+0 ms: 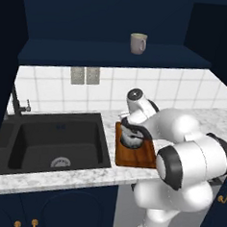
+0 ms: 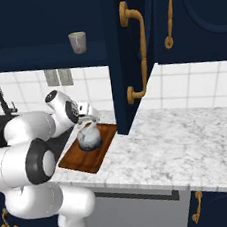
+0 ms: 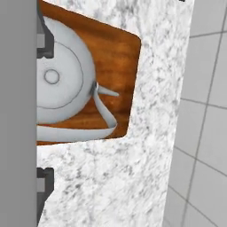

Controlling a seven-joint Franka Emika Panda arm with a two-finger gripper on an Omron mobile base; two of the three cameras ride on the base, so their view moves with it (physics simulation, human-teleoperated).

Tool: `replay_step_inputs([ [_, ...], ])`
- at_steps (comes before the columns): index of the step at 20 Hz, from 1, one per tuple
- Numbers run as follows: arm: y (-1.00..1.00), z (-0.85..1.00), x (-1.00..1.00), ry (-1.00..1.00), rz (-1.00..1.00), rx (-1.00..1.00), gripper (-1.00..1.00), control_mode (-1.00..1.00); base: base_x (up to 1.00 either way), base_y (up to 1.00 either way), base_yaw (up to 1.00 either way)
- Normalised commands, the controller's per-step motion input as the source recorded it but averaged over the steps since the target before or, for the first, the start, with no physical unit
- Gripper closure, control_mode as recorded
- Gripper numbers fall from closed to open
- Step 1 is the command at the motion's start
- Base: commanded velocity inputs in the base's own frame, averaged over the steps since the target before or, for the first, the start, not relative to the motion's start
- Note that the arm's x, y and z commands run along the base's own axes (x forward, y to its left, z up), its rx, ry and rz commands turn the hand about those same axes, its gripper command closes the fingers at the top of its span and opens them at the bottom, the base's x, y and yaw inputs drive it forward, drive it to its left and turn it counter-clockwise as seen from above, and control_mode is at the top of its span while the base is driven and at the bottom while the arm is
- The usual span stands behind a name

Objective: Pick the kettle from the counter and place it on the tray. Then pick the mug from the cabinet and place it on the tray. Then close the cabinet doors.

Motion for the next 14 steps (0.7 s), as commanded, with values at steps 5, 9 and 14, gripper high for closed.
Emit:
replay_step_inputs([
  [5, 0.01, 0.45, -0.37, 0.0, -0.06, 0.02, -1.0, -1.0, 0.0, 0.0, 0.0],
  [9, -0.02, 0.68, -0.56, 0.0, 0.01, 0.1, -1.0, -1.0, 0.0, 0.0, 0.0],
  [14, -0.03, 1.0, -0.5, -0.01, 0.0, 0.31, -1.0, -1.0, 0.0, 0.0, 0.0],
])
